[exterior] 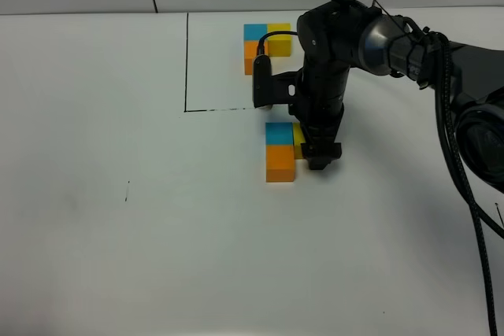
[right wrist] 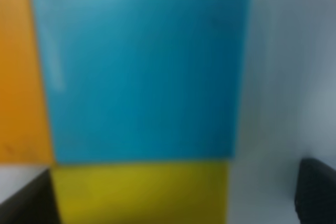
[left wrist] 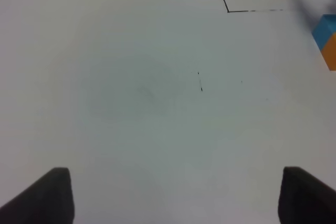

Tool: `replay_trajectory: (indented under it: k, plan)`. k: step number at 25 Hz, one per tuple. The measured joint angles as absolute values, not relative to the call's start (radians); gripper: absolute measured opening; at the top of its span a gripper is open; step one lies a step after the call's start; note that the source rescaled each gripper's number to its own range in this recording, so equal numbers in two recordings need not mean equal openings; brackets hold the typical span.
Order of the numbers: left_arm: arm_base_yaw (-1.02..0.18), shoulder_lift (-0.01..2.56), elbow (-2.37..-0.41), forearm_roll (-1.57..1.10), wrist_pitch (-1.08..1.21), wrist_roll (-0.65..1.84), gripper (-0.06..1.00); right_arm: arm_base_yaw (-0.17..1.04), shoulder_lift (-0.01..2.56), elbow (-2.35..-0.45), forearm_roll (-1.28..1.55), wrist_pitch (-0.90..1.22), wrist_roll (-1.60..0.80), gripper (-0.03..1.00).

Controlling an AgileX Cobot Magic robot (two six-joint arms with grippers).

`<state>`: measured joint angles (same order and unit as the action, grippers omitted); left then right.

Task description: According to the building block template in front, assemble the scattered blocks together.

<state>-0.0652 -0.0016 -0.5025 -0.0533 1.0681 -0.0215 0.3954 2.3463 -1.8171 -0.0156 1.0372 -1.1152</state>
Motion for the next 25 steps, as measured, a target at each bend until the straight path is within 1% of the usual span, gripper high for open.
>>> replay_trajectory:
  k: [7, 12, 15, 21, 25]
  plan:
    - [-0.065, -0.002, -0.502, -0.053, 1.068, -0.021, 0.68, 0.292, 2.276, -1.807, -0.02, 1.101, -1.026, 0.73]
    - [-0.065, -0.002, -0.502, -0.053, 1.068, -0.021, 0.68, 0.207, 2.174, -1.724, -0.008, 1.107, -0.922, 0.73]
    - [-0.065, -0.002, -0.502, -0.053, 1.068, -0.021, 0.68, 0.15, 2.071, -1.647, 0.01, 1.044, -0.787, 0.73]
    - [-0.065, -0.002, -0.502, -0.053, 1.068, -0.021, 0.68, 0.012, 1.819, -1.454, 0.011, 0.846, -0.366, 0.73]
    - [-0.065, -0.002, -0.502, -0.053, 1.068, -0.021, 0.68, -0.054, 1.659, -1.316, -0.02, 0.81, -0.228, 0.73]
